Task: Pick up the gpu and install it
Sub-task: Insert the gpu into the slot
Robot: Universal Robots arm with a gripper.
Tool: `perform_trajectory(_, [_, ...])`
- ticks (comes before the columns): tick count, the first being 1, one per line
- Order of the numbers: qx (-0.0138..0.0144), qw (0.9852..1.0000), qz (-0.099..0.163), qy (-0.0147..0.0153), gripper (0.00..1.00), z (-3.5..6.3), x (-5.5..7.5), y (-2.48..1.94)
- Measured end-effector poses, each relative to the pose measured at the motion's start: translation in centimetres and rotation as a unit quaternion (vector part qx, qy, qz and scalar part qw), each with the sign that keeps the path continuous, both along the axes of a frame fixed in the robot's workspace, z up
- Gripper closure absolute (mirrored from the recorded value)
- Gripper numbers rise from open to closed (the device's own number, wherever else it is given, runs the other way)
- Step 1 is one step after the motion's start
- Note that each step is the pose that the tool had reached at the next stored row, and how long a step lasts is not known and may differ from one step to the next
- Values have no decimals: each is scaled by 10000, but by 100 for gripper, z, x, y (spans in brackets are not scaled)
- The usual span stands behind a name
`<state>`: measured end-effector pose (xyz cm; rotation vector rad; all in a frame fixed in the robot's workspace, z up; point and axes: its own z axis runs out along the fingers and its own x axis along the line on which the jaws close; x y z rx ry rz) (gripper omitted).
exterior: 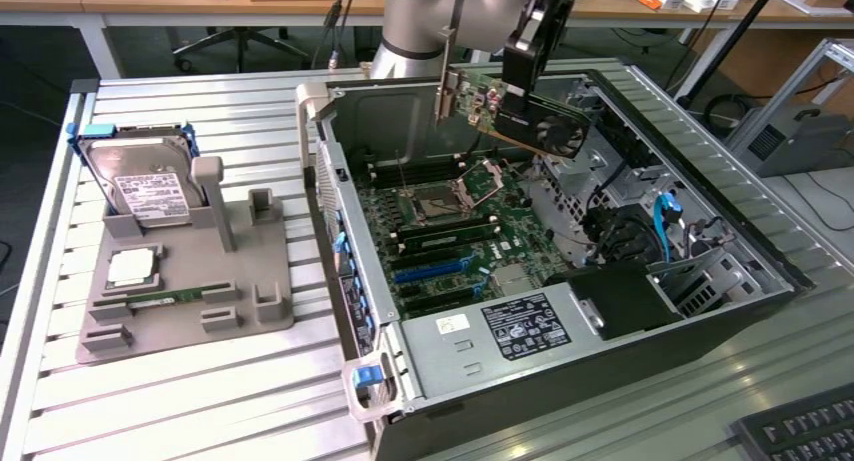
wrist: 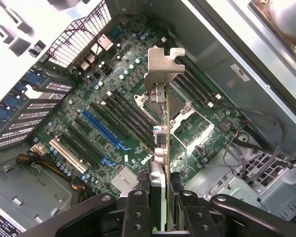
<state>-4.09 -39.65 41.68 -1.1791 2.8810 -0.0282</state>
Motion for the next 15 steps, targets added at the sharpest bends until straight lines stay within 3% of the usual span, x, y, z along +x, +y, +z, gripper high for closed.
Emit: perform_trajectory(15, [0,10000,96,0,73,0,-1,-1])
